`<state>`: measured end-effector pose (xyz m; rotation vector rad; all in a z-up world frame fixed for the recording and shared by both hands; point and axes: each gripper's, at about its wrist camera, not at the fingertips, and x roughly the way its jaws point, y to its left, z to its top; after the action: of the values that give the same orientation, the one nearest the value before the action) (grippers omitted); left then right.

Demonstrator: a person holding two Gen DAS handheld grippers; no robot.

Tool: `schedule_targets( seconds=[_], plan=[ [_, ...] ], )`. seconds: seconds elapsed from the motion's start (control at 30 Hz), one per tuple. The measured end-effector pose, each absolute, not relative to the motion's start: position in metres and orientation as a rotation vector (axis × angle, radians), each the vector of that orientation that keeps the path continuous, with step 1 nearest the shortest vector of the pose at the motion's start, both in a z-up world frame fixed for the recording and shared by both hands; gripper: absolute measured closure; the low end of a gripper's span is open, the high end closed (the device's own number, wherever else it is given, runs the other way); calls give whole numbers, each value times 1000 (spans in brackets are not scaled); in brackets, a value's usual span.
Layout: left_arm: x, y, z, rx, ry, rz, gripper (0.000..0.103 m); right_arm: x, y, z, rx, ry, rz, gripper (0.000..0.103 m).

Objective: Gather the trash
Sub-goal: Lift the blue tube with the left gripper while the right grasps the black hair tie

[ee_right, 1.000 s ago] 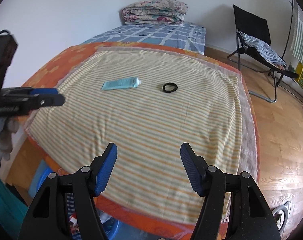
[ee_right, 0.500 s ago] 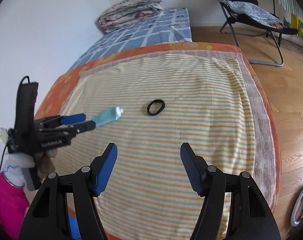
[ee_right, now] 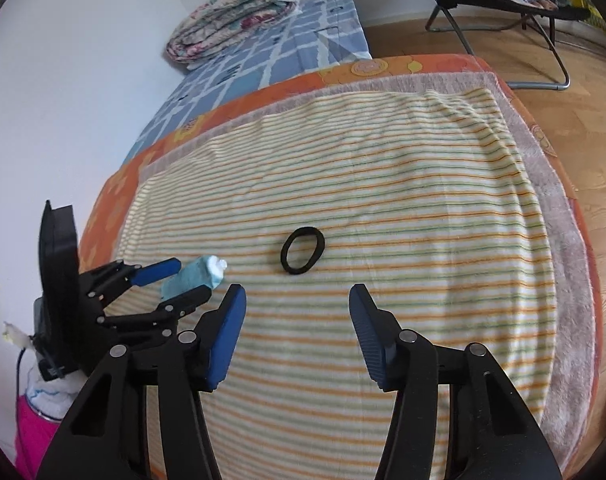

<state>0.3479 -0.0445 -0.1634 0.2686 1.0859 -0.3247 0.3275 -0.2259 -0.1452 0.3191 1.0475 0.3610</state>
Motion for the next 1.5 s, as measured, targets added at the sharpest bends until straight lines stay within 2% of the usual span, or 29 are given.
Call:
schedule_targets(
  seconds=[0.2, 0.3, 0.5, 0.57, 0.63, 0.67, 0.77, 0.9, 1.3, 1.5],
  plan=[
    [350, -34, -165, 192, 1105, -370, 49, 350, -227, -169, 410, 1102, 325, 67],
    [346, -37, -167, 212, 1098, -370, 50, 359, -226, -176, 430, 1107, 298, 68],
    [345, -32, -166, 180, 1095, -350, 69, 372, -221, -186, 454, 1110, 264, 68],
    [347, -29, -166, 163, 1096, -341, 79, 375, -214, -186, 410, 1100, 251, 70],
    [348, -24, -165, 140, 1098, -330, 86, 376, -205, -184, 335, 1093, 236, 81],
    [349, -21, -165, 118, 1100, -326, 90, 376, -203, -184, 307, 1092, 229, 91],
    [351, -14, -164, 73, 1107, -316, 97, 374, -201, -185, 259, 1082, 213, 97],
    [347, -13, -162, 77, 1102, -308, 97, 371, -203, -182, 257, 1075, 225, 100],
    [327, -4, -146, 40, 1062, -329, 98, 345, -200, -158, 257, 1035, 294, 100],
    [319, 0, -150, -21, 1097, -335, 98, 328, -200, -146, 244, 1022, 323, 100]
  ],
)
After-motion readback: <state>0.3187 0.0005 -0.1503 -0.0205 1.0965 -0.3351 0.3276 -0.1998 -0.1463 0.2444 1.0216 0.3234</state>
